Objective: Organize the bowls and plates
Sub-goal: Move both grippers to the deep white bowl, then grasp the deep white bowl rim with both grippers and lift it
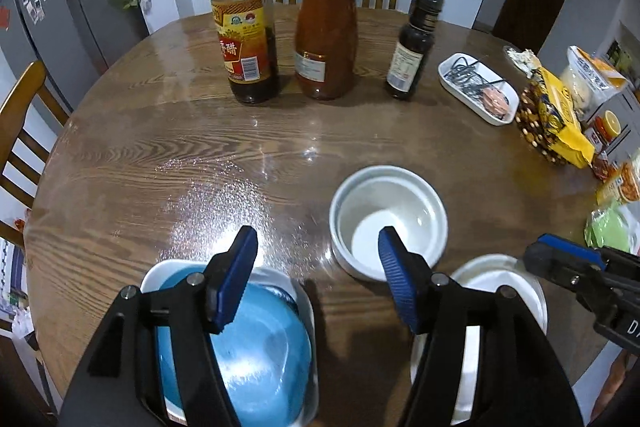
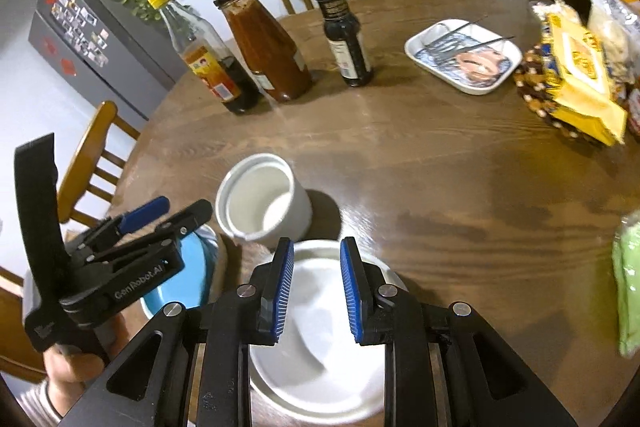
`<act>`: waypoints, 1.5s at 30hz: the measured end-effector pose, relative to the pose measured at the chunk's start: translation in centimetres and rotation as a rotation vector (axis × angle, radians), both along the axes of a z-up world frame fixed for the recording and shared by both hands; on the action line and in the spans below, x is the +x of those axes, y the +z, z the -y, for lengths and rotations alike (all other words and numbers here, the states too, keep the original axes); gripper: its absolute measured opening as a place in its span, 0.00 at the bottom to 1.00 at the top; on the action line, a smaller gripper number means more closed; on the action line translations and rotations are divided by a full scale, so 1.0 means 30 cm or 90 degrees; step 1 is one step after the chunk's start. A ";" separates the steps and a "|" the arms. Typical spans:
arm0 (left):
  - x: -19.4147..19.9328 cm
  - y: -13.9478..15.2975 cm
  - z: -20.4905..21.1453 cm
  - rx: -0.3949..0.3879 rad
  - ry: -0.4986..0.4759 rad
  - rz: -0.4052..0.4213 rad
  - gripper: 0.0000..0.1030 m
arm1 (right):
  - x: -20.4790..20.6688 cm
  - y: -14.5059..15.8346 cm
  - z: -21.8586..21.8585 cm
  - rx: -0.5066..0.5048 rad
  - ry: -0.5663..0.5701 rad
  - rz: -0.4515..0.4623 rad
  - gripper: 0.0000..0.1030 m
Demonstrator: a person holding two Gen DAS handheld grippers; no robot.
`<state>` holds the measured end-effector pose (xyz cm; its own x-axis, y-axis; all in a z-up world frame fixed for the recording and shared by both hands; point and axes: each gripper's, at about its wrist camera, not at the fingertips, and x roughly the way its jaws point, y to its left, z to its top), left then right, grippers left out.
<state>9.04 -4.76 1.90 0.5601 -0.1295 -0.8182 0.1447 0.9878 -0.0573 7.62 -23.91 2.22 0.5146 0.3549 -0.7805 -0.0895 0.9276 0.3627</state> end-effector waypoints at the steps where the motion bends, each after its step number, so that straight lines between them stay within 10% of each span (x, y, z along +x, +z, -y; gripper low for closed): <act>1: 0.011 -0.006 0.002 0.004 -0.002 -0.002 0.60 | 0.017 -0.004 -0.005 0.009 0.003 -0.005 0.23; 15: 0.108 -0.122 0.047 0.035 -0.022 -0.065 0.57 | 0.239 -0.173 -0.078 0.082 -0.004 -0.105 0.24; 28: 0.132 -0.179 0.079 0.021 -0.052 -0.095 0.16 | 0.265 -0.208 -0.108 0.049 0.013 -0.110 0.24; 45: 0.100 -0.137 0.090 0.032 -0.056 -0.037 0.16 | 0.236 -0.172 -0.119 0.013 0.004 -0.050 0.13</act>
